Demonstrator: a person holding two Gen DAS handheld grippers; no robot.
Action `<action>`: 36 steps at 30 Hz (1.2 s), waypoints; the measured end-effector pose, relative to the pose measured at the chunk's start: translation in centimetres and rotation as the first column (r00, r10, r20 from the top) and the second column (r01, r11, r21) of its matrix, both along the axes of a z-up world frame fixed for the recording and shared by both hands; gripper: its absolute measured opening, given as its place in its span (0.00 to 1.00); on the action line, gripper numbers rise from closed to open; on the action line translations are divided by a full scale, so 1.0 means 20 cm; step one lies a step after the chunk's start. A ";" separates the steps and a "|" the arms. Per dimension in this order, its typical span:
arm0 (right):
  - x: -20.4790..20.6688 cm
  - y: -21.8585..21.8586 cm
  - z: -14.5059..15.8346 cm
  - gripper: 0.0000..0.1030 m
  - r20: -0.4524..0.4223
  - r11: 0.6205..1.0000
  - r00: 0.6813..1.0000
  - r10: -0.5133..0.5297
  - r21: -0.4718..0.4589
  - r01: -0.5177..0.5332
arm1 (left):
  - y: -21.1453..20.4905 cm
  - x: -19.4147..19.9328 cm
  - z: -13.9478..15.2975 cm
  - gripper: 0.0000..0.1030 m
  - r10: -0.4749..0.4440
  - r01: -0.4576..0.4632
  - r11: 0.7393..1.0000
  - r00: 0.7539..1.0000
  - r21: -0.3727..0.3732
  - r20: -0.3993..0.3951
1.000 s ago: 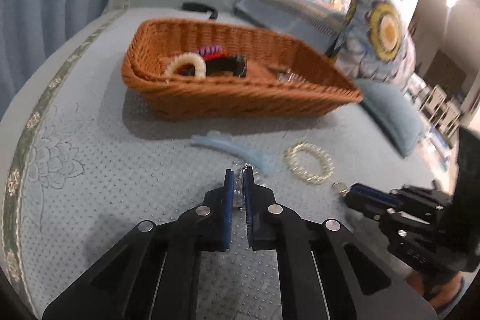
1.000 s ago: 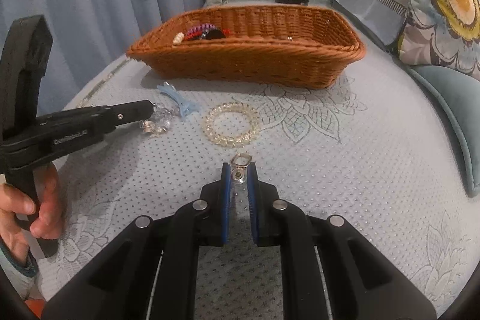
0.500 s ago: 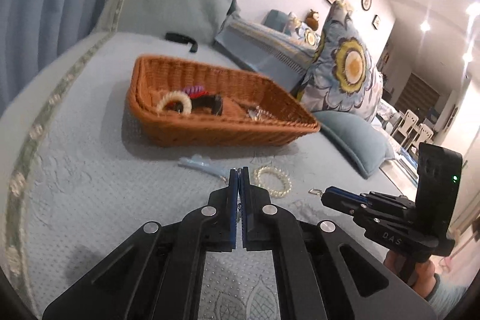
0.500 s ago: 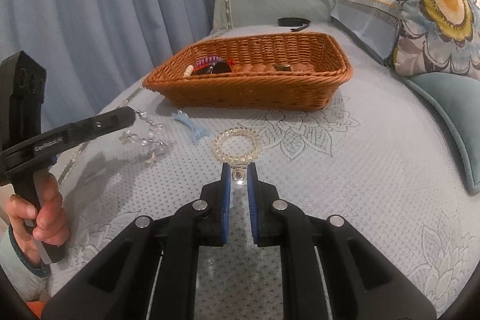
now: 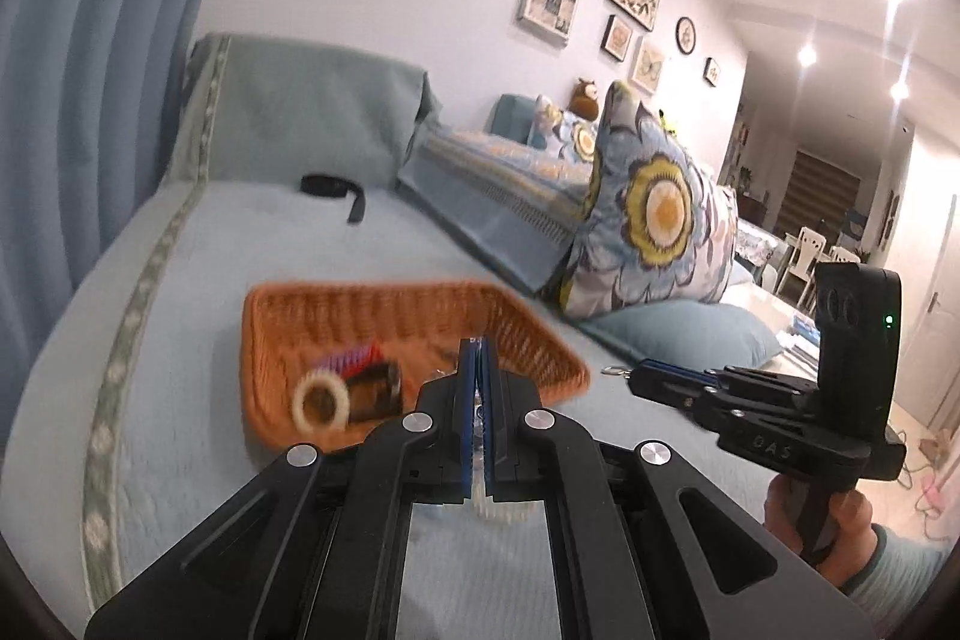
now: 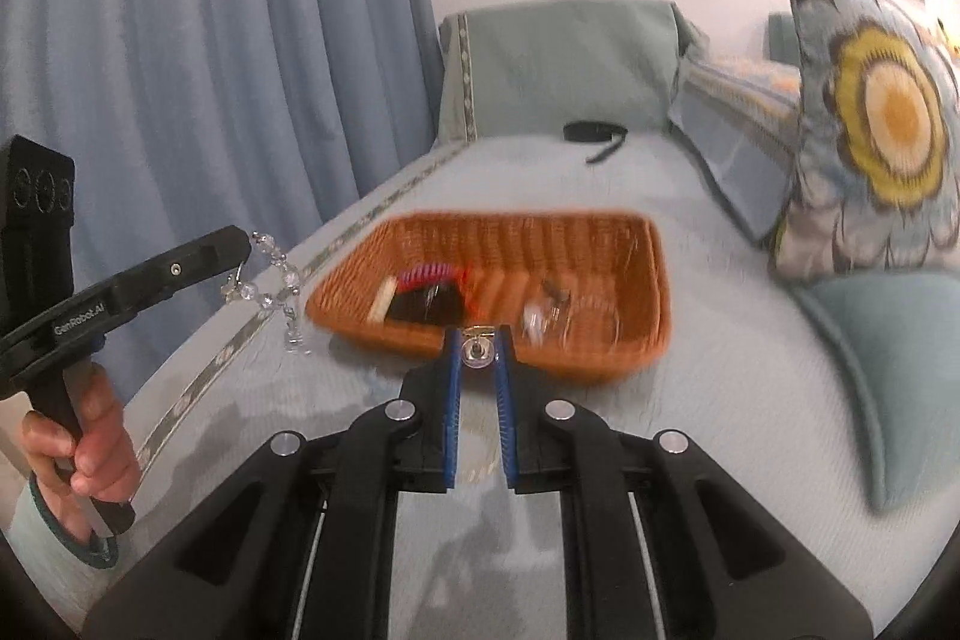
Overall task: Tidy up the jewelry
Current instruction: 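Carry the silver charms and ring charm into the basket and open both tools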
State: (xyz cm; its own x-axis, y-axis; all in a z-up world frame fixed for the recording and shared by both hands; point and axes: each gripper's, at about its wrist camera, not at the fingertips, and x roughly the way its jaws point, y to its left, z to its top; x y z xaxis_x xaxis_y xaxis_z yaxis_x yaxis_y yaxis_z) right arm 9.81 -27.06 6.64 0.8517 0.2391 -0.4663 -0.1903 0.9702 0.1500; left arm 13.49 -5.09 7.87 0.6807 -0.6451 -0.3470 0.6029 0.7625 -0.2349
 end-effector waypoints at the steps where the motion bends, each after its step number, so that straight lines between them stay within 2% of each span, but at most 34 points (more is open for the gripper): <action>1: 0.03 0.00 0.01 0.09 0.002 1.000 1.000 0.001 -0.003 -0.001 | -0.02 0.03 0.02 0.00 -0.003 0.003 1.000 1.000 0.001 0.008; 9: 0.37 -0.05 -0.01 0.09 -0.078 0.997 0.997 0.012 0.076 -0.006 | -0.18 0.27 0.05 0.00 -0.008 0.008 1.000 1.000 0.012 -0.003; 14: 0.50 -0.09 -0.08 0.09 -0.125 0.994 0.992 -0.006 0.104 0.019 | -0.30 0.39 -0.02 0.00 -0.012 0.014 0.998 1.000 0.057 -0.025; 19: 0.63 -0.16 -0.19 0.09 -0.204 0.987 0.979 0.000 0.157 0.033 | -0.37 0.50 -0.15 0.00 -0.004 0.008 0.998 0.997 0.058 -0.077; 26: 0.70 -0.21 -0.31 0.09 -0.255 0.983 0.967 -0.004 0.176 0.051 | -0.39 0.56 -0.30 0.00 0.005 0.003 0.998 0.991 0.058 -0.136; 36: 0.72 -0.21 -0.34 0.09 -0.280 0.982 0.960 -0.016 0.176 0.067 | -0.40 0.54 -0.32 0.00 0.008 0.001 0.998 0.992 0.070 -0.130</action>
State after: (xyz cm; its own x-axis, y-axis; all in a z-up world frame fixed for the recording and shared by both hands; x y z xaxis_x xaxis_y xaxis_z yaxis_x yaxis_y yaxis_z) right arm 24.21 -31.16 -0.25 0.7065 0.3092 -0.6366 -0.0763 0.9275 0.3658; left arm 24.23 -13.10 1.46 0.6291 -0.6143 -0.4764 0.5683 0.7815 -0.2574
